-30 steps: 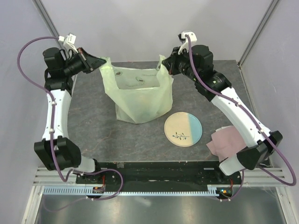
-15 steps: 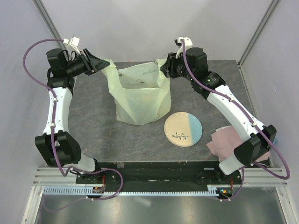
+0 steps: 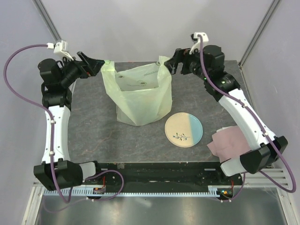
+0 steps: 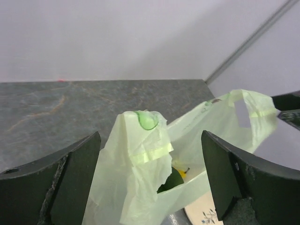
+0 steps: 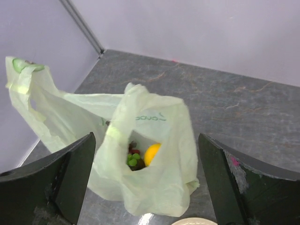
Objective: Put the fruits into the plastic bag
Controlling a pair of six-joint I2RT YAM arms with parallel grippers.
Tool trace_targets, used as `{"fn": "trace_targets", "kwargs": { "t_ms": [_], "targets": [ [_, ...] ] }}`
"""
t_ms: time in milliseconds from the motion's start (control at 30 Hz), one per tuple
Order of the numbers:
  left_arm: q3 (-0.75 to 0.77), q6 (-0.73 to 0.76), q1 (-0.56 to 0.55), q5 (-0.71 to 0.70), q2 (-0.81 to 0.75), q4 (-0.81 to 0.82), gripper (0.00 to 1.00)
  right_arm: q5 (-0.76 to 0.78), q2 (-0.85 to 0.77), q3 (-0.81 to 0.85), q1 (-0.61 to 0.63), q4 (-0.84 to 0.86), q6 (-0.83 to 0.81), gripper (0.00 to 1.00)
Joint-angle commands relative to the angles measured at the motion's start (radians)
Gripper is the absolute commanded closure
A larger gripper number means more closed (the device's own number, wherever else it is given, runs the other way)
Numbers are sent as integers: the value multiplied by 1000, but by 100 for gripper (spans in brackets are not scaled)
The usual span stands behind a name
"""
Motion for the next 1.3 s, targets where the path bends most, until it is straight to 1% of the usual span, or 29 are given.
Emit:
{"fn": "trace_targets", "kwargs": {
  "t_ms": [0,100,133,167,233,367,433,467,533,700,767,900,1267],
  "targets": [
    [-67,59,2,-276,-84,21,5,-53,-78,-42,-102,69,33,2],
    [-117,59,3,-377,-138,5,4,-59,-112,-90,-190,72,60,2],
    [-130,57,3,-388,-161,-6,4,-55,-130,-105,-213,76,72,2],
    [-142,62,3,-392,-173,-11,4,-50,-143,-125,-257,74,78,2],
    [-179,73,3,-375,-193,-17,4,-26,-187,-183,-292,73,84,2],
    [-234,148,2,-336,-270,-34,4,94,-285,-288,-352,60,61,2],
    [-257,178,2,-326,-301,-51,3,146,-350,-348,-356,46,50,2],
    [-260,188,2,-324,-322,-78,3,198,-371,-372,-354,46,43,2],
    [-266,195,0,-329,-336,-106,3,240,-439,-441,-354,46,37,2],
    [-319,206,-7,-339,-365,-135,3,306,-569,-582,-356,48,29,2],
    [-340,214,-12,-344,-370,-135,3,323,-591,-618,-356,46,27,2],
    [-354,221,-13,-347,-387,-138,3,346,-623,-636,-356,34,14,2],
    [-360,232,-18,-347,-410,-144,3,338,-631,-647,-356,22,15,2]
  ]
}}
